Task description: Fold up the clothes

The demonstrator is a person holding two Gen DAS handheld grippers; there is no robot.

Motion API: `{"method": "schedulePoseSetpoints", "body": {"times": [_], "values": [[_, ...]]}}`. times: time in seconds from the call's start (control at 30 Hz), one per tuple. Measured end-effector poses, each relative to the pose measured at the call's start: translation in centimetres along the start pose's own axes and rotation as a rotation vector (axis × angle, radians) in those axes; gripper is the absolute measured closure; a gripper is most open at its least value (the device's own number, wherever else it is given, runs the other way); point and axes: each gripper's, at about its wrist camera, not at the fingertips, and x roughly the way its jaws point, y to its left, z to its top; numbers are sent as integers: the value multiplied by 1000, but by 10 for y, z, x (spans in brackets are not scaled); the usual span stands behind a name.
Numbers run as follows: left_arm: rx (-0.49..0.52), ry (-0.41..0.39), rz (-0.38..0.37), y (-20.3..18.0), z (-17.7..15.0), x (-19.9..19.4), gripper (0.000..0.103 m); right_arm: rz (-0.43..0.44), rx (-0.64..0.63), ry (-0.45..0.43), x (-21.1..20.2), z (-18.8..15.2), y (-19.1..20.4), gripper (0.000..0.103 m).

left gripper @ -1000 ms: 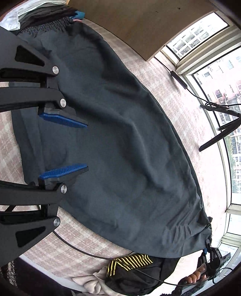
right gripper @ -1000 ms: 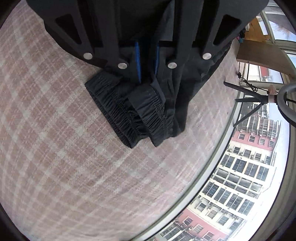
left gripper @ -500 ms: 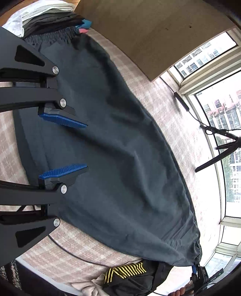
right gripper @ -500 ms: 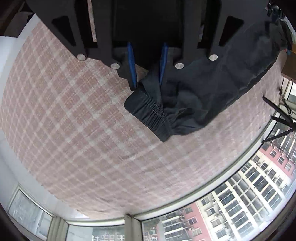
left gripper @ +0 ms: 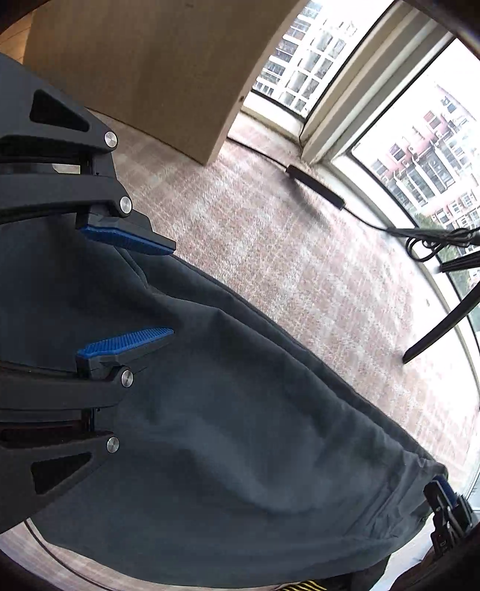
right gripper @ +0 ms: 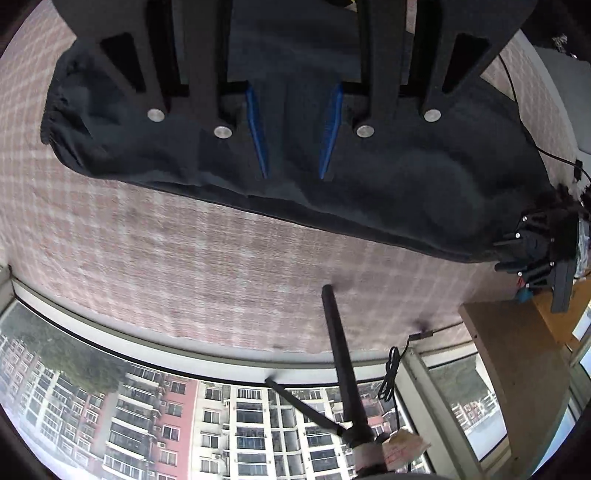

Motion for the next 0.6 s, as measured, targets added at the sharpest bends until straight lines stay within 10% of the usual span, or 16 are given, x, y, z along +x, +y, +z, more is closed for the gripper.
{"method": "schedulePoseSetpoints", "body": {"times": [0.17,0.23,0.6], "values": [[27,11,-68,2,0,13,75,-6,-164,66,43,17,11,75],[12,13,-94,7,-1,15,97,13,-221,85,51,20,16,75],[-7,-63,-73,5,-13,-4,101,56,-447,168,71,17,37,75]]}}
